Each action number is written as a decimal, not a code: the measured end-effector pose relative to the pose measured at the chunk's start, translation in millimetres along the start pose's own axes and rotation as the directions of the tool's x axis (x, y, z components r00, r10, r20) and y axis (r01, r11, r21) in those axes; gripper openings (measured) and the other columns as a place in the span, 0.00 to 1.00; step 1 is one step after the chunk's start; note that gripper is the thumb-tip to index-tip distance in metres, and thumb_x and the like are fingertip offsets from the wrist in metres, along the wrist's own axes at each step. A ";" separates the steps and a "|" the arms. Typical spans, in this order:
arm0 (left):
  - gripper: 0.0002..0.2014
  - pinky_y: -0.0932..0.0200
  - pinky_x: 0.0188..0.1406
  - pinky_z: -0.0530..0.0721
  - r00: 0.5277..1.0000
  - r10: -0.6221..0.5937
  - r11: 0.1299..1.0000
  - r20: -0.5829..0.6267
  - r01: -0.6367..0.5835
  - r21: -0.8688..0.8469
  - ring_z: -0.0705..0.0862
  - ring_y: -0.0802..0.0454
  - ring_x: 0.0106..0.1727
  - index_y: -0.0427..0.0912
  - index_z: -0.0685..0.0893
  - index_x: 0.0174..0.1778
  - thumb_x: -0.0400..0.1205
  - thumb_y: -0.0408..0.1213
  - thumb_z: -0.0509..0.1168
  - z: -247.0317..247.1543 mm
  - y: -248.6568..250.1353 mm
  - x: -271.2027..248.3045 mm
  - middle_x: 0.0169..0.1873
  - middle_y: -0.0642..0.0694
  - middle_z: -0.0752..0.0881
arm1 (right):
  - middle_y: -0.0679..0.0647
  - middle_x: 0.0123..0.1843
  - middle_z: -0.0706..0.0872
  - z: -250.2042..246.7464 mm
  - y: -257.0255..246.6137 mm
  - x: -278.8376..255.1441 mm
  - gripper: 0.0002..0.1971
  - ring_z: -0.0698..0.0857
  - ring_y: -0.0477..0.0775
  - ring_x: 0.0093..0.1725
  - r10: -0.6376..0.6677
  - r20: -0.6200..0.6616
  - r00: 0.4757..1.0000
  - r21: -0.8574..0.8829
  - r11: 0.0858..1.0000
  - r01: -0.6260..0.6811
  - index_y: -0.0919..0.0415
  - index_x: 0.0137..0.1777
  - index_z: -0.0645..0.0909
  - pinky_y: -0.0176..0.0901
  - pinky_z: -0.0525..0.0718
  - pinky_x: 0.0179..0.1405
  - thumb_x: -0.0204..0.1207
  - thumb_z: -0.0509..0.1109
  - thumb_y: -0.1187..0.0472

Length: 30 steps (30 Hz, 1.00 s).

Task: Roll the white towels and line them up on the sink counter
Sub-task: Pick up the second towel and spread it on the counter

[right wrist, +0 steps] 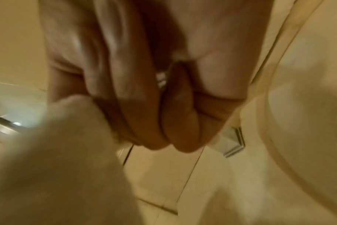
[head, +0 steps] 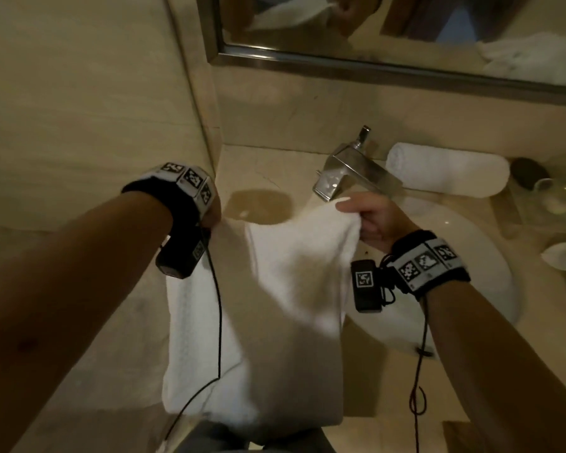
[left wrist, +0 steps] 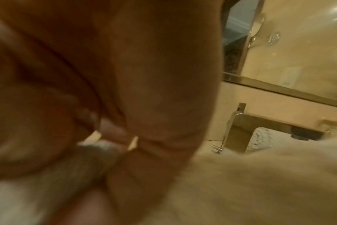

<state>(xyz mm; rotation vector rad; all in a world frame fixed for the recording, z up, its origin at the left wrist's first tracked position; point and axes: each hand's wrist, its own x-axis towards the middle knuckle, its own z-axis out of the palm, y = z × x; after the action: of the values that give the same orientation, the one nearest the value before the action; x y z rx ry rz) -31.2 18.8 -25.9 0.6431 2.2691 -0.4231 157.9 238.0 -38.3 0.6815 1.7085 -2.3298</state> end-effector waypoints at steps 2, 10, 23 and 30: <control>0.08 0.56 0.46 0.86 0.993 -0.006 0.995 -0.118 0.017 0.096 0.83 0.48 0.38 0.46 0.80 0.33 0.79 0.40 0.65 7.1 -4.3 2.6 0.31 0.50 0.77 | 0.49 0.14 0.71 7.8 10.2 10.6 0.18 0.66 0.46 0.11 -0.064 -0.211 0.975 -0.094 0.995 0.045 0.61 0.26 0.72 0.30 0.62 0.12 0.77 0.68 0.62; 0.09 0.52 0.44 0.81 0.898 -0.160 0.981 -0.411 0.097 -0.169 0.85 0.37 0.54 0.34 0.85 0.50 0.83 0.34 0.61 26.7 6.0 22.5 0.52 0.35 0.86 | 0.53 0.36 0.90 5.2 44.6 38.3 0.06 0.91 0.54 0.38 -0.297 -0.588 0.752 -0.531 0.843 -0.083 0.56 0.41 0.80 0.52 0.90 0.46 0.78 0.67 0.58; 0.18 0.41 0.58 0.76 0.792 -0.434 0.770 -0.430 0.078 -0.633 0.77 0.29 0.64 0.29 0.64 0.72 0.87 0.32 0.53 -2.3 7.0 96.7 0.64 0.27 0.77 | 0.65 0.86 0.39 34.8 34.1 105.4 0.44 0.55 0.67 0.84 0.004 -0.329 0.944 -0.798 0.534 -0.280 0.56 0.84 0.30 0.58 0.63 0.79 0.82 0.61 0.62; 0.20 0.41 0.61 0.74 0.754 -0.465 0.735 -0.463 0.037 -0.677 0.76 0.28 0.66 0.29 0.61 0.74 0.86 0.28 0.50 -22.2 6.0 134.1 0.65 0.26 0.78 | 0.65 0.86 0.46 25.8 27.4 152.1 0.47 0.58 0.66 0.83 0.002 -0.363 0.932 -0.736 0.613 -0.288 0.57 0.81 0.23 0.58 0.59 0.82 0.81 0.61 0.63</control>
<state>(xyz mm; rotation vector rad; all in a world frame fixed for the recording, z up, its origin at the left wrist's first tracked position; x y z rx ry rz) -122.1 77.3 -108.6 0.0672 2.8992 0.5295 28.1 224.2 -125.2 0.9827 2.4196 -1.1458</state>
